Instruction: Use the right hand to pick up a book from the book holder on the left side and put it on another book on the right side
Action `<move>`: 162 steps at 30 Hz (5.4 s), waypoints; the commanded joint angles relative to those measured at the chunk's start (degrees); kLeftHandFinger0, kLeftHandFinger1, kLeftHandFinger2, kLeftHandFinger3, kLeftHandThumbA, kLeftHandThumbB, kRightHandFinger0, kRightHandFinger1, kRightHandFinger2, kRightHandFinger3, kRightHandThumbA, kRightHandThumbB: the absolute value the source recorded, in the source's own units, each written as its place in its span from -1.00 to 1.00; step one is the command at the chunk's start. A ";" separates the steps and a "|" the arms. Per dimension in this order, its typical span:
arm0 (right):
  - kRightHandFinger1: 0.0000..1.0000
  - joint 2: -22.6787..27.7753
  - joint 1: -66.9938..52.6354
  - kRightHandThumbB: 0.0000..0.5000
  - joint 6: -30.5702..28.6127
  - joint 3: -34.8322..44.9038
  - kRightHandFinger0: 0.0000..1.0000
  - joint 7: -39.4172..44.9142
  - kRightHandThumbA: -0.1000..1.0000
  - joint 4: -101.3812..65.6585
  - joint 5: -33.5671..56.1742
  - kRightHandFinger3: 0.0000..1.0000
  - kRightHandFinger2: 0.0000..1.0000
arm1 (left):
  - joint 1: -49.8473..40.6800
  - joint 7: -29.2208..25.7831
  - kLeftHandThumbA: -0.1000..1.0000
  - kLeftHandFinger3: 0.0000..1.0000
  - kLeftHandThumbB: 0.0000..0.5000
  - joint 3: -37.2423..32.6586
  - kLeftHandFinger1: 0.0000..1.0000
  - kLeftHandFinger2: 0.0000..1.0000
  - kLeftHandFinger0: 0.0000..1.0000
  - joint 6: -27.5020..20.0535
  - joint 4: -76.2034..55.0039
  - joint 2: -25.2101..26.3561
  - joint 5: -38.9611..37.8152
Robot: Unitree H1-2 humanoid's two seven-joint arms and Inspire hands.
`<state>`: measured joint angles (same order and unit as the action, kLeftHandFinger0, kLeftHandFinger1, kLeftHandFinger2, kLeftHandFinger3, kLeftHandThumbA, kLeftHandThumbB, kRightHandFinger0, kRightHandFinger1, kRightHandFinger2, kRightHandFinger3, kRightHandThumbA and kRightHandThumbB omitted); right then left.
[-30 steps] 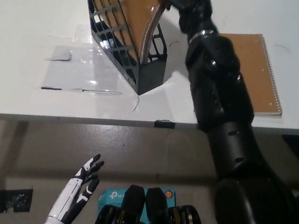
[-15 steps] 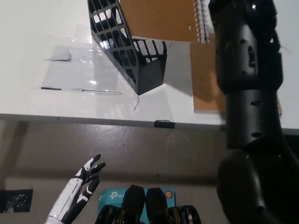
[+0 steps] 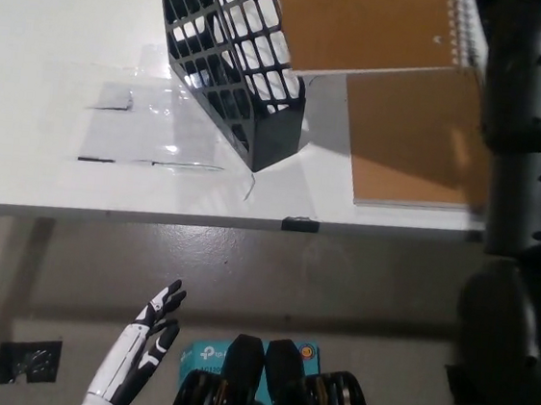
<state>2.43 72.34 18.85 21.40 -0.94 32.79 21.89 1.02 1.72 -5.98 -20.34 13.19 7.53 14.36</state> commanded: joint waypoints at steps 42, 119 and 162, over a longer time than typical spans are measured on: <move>-0.77 15.12 2.62 -0.57 -9.55 6.99 -1.00 6.21 -1.00 39.98 5.09 1.00 0.57 | 0.08 -0.92 1.00 1.00 -0.59 0.41 0.93 0.97 0.76 -1.99 -0.71 0.85 -0.07; 1.00 17.28 -30.08 0.37 -4.79 -15.05 1.00 15.63 0.71 -66.97 0.54 1.00 1.00 | 10.14 -0.34 1.00 1.00 -0.37 1.93 1.00 1.00 1.00 -0.36 1.50 2.06 -1.46; 1.00 3.09 -58.43 -0.14 -20.70 -29.11 1.00 14.86 0.92 -39.23 -16.43 1.00 1.00 | 10.13 0.08 1.00 1.00 -0.45 1.91 1.00 1.00 1.00 -0.43 1.66 2.19 -2.41</move>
<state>6.20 13.61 2.58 -8.50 14.96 -8.59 6.21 11.33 1.79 -4.26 -19.62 16.97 9.29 12.90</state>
